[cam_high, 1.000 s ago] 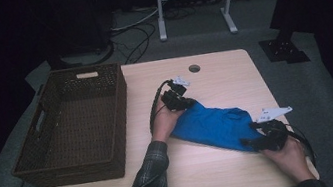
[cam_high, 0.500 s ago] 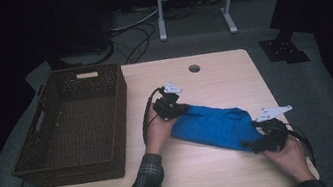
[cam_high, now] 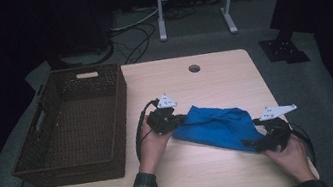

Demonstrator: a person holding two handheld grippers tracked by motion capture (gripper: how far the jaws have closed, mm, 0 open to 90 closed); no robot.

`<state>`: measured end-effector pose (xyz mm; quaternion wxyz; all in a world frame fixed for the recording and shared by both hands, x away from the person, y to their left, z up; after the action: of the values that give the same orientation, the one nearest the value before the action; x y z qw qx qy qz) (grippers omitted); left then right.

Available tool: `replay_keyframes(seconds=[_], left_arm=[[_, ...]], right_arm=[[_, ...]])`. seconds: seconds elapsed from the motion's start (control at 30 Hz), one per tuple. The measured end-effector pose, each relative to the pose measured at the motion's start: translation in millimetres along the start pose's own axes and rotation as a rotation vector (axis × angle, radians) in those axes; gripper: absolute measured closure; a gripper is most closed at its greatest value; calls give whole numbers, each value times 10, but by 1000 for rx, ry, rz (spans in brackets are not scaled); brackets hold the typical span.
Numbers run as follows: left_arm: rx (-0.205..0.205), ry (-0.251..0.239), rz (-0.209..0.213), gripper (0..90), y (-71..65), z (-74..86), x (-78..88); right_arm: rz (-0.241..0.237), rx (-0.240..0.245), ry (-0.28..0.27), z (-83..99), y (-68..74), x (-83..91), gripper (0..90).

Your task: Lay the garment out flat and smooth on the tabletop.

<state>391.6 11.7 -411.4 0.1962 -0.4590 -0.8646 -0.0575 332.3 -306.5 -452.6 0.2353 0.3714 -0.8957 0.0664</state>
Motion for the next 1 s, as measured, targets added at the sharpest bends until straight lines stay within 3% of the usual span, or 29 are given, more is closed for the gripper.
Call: replay_keyframes(seconds=[0.13, 0.5, 0.77, 0.93, 1.0], left_arm=[[-4, -3, 1, 882, -87, 72, 113], [35, -6, 1, 882, -276, 400, 357], [55, 10, -3, 882, -293, 507, 350], [54, 19, -5, 882, -285, 512, 322], [56, 20, -4, 882, -281, 515, 316]], right_arm=[[-2, -7, -17, -18, 3, 26, 37], [-1, -7, -24, -35, 10, 36, 37], [-12, -15, -44, -113, -4, -2, 37], [-31, -17, -32, -134, -22, -115, 35], [-44, -38, -19, -143, -39, -179, 31]])
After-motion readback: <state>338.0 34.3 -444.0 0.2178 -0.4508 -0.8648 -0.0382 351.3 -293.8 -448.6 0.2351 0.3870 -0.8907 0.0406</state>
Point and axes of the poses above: each handheld gripper's, and its own axes: x roughly backward along the jaws, z roughly out of its underside, y roughly to its left, the point moved 3 cm from there along -x, roughly forward along the jaws, and after that the axes turned 14 degrees about -y, right-handed, at the moved point
